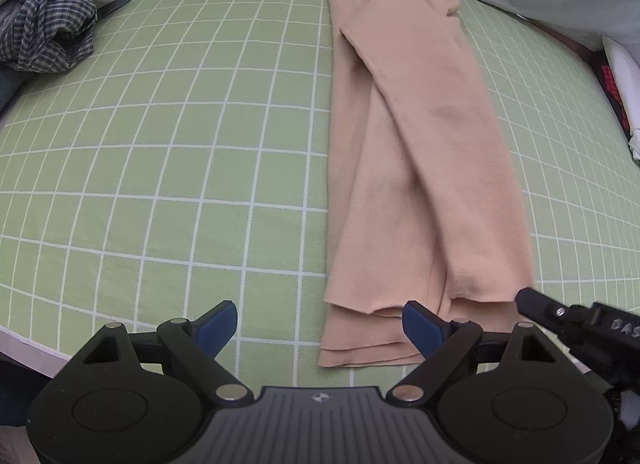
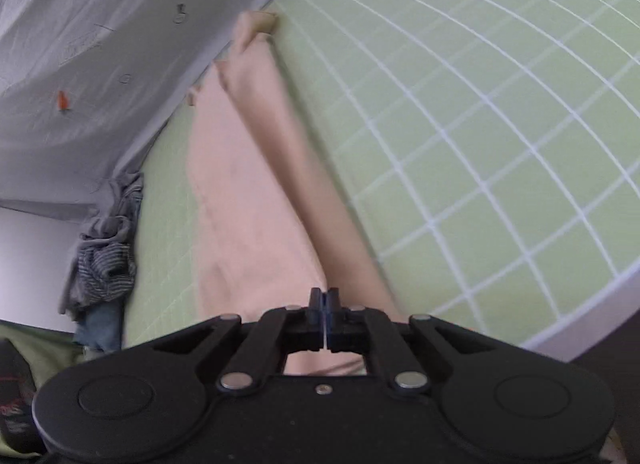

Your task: Fold clothes

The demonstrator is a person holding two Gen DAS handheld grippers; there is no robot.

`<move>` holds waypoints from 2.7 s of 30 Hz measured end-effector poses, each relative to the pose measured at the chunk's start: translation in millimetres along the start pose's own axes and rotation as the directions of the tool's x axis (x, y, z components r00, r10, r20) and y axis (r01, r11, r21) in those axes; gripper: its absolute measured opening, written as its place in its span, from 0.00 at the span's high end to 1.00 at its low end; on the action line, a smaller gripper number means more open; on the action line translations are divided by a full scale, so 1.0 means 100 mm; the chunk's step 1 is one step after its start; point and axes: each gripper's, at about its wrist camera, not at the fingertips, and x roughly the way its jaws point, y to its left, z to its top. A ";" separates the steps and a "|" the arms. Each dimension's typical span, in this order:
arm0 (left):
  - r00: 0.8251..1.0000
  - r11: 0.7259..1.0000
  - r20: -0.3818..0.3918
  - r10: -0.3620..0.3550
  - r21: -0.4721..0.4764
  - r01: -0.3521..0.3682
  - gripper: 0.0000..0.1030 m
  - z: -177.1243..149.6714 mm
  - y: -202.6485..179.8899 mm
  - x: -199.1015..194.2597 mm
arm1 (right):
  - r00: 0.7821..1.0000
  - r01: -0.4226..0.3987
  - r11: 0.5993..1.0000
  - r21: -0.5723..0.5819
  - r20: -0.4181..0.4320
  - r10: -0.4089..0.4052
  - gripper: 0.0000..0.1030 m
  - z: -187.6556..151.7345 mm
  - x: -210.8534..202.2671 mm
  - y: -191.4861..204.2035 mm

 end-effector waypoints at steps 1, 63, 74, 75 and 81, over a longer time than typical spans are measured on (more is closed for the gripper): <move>1.000 1.000 0.001 0.001 0.004 -0.001 0.13 0.00 -0.01 -0.01 | 1.000 0.018 1.000 -0.003 0.004 -0.018 0.95 0.00 -0.02 0.01; 0.844 0.871 0.251 -0.474 -0.004 0.491 0.88 0.58 -0.39 -0.97 | 0.987 -0.111 0.887 -0.448 0.056 0.151 0.87 0.30 -0.67 1.10; 0.809 0.872 0.380 -0.449 -0.008 0.489 0.88 1.21 -0.39 -1.13 | 0.964 -0.144 0.870 -0.471 0.131 0.230 0.87 1.01 -0.50 1.50; 0.811 0.873 0.378 -0.446 -0.018 0.488 0.88 1.26 -0.39 -1.09 | 0.966 -0.143 0.873 -0.466 0.127 0.226 0.87 1.05 -0.44 1.51; 0.840 0.889 0.365 -0.402 -0.066 0.454 0.88 1.61 -0.43 -0.83 | 0.975 -0.121 0.877 -0.465 0.112 0.194 0.87 1.30 -0.08 1.57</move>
